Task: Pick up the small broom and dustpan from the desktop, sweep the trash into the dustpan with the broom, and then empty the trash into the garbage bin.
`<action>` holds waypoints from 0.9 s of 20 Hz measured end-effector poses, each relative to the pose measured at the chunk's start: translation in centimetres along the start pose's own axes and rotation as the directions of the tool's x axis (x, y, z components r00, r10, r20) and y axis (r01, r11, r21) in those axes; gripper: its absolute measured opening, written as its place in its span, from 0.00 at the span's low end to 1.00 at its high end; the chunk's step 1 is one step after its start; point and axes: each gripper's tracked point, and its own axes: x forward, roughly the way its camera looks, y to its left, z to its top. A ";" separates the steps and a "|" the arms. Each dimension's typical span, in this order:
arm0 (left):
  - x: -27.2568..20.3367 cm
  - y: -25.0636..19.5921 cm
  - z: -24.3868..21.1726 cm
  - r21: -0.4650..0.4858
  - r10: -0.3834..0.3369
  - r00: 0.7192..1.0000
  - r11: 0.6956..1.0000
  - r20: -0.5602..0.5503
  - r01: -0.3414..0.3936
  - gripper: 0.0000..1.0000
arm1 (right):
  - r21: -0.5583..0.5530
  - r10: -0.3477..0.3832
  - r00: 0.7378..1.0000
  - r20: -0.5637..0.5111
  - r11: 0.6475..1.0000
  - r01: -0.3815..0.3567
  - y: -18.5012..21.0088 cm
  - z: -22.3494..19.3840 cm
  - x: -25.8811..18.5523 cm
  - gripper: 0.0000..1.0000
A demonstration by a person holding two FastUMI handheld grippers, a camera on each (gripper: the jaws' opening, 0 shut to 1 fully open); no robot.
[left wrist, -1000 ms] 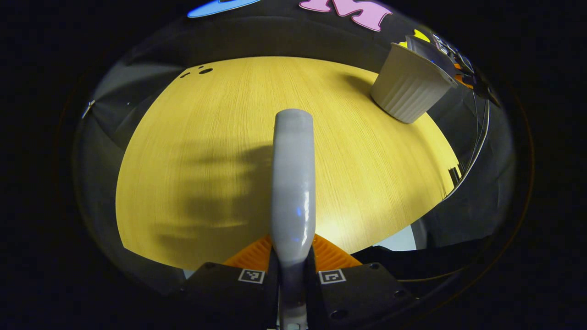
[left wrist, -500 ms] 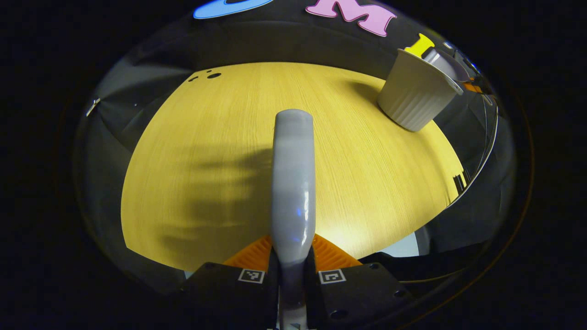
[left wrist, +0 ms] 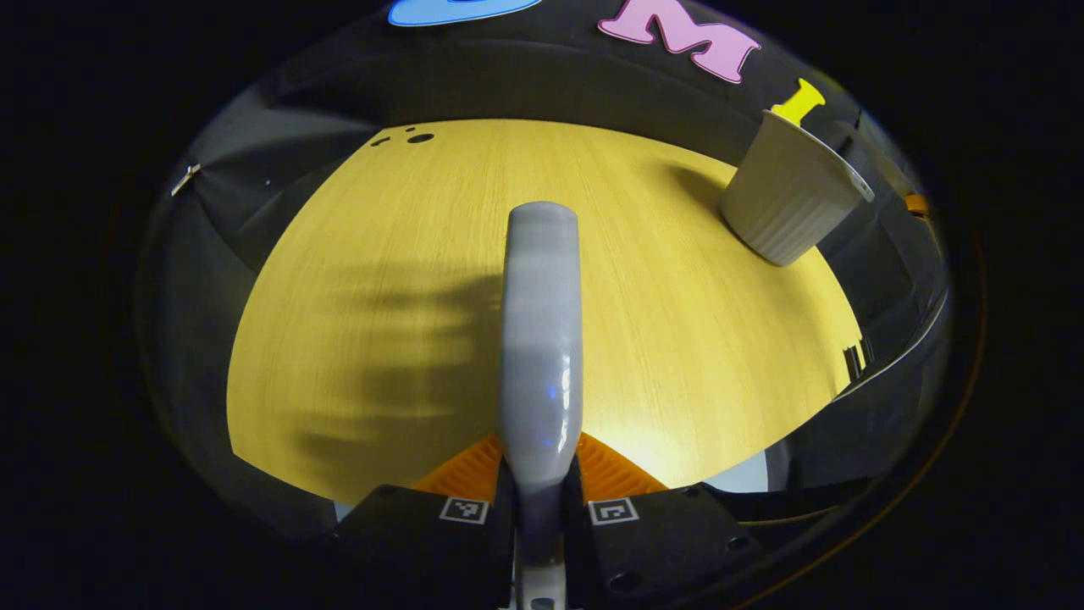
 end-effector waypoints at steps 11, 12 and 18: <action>2.0 4.0 -0.5 -0.030 0.046 0.997 0.998 -0.070 -0.048 0.31 | 0.016 0.374 0.893 -0.249 0.924 -0.383 11.7 -6.9 -1.8 0.35; 2.0 4.1 -0.4 -0.022 0.049 0.996 0.999 -0.073 -0.050 0.31 | 0.018 0.395 0.874 -0.282 0.914 -0.406 12.7 -7.8 -1.9 0.35; 2.5 5.2 0.0 -0.019 0.072 0.992 0.997 -0.104 -0.074 0.28 | -0.041 0.386 0.833 -0.395 0.899 -0.436 13.9 -11.2 -0.5 0.35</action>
